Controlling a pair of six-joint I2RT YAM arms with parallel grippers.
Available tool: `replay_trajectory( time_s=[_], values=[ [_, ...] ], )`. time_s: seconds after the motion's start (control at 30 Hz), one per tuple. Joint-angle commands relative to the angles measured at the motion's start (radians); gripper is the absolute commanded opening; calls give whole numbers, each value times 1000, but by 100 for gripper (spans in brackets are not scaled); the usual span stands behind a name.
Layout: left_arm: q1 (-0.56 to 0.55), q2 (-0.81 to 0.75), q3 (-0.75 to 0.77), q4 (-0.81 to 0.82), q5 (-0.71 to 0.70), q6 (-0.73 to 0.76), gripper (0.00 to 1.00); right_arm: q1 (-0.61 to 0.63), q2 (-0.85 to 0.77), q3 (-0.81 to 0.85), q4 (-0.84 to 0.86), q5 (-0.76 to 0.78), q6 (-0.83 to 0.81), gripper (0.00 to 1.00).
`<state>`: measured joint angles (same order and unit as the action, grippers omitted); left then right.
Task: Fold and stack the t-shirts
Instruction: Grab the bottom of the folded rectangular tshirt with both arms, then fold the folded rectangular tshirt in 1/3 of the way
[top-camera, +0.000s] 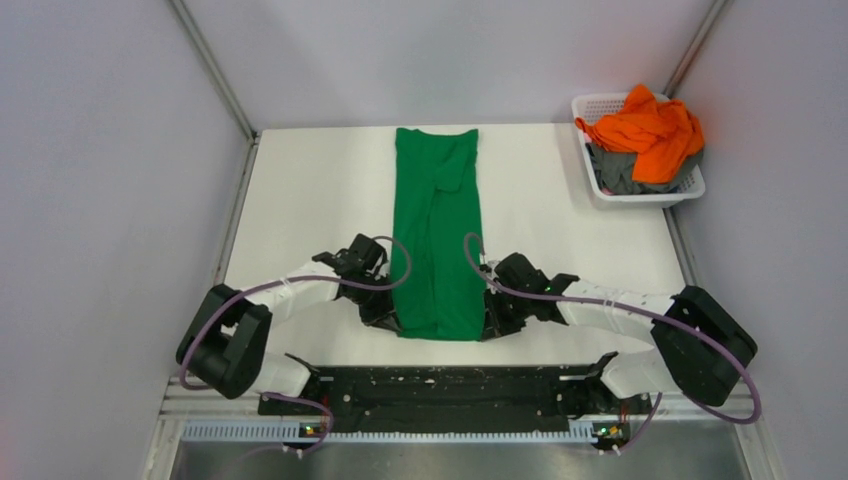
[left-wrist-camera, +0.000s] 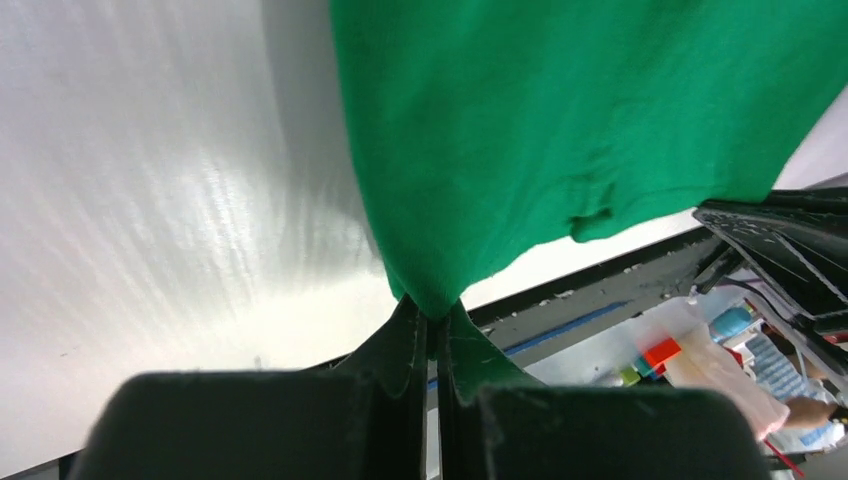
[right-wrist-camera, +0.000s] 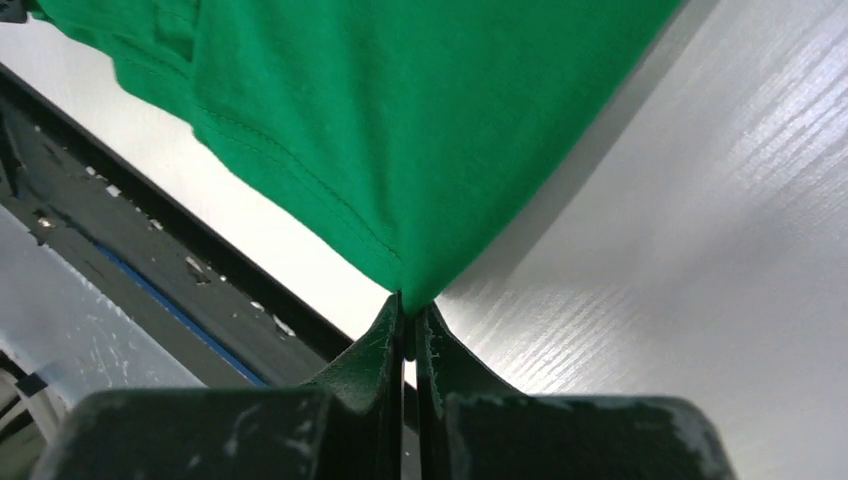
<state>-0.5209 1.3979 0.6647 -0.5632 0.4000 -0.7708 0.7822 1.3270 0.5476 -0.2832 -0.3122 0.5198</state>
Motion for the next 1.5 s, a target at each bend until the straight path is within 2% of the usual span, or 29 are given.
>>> replay_trajectory(
  time_s=[0.0, 0.2, 0.53, 0.63, 1.03, 1.33, 1.4, 1.43, 1.47],
  values=[
    [-3, 10, 91, 13, 77, 45, 0, -1, -33, 71, 3, -18, 1, 0],
    [29, 88, 283, -23, 87, 116, 0, -62, 35, 217, -5, 11, -21, 0],
    [230, 308, 587, 31, 111, 165, 0, -210, 232, 486, 13, 14, -32, 0],
    [269, 390, 727, 1, 111, 195, 0, -253, 301, 558, 8, 8, -24, 0],
    [326, 623, 1045, -37, 85, 262, 0, -370, 511, 814, 8, -15, -63, 0],
    [362, 775, 1224, -46, 115, 293, 0, -388, 658, 972, 18, 13, -145, 0],
    [369, 809, 1246, -17, 122, 298, 9, -389, 704, 1000, 36, 32, -155, 0],
    [372, 833, 1275, -26, 128, 301, 15, -390, 724, 1018, 37, 44, -155, 3],
    [374, 853, 1301, -39, 138, 307, 24, -392, 741, 1035, 37, 57, -155, 11]
  ],
)
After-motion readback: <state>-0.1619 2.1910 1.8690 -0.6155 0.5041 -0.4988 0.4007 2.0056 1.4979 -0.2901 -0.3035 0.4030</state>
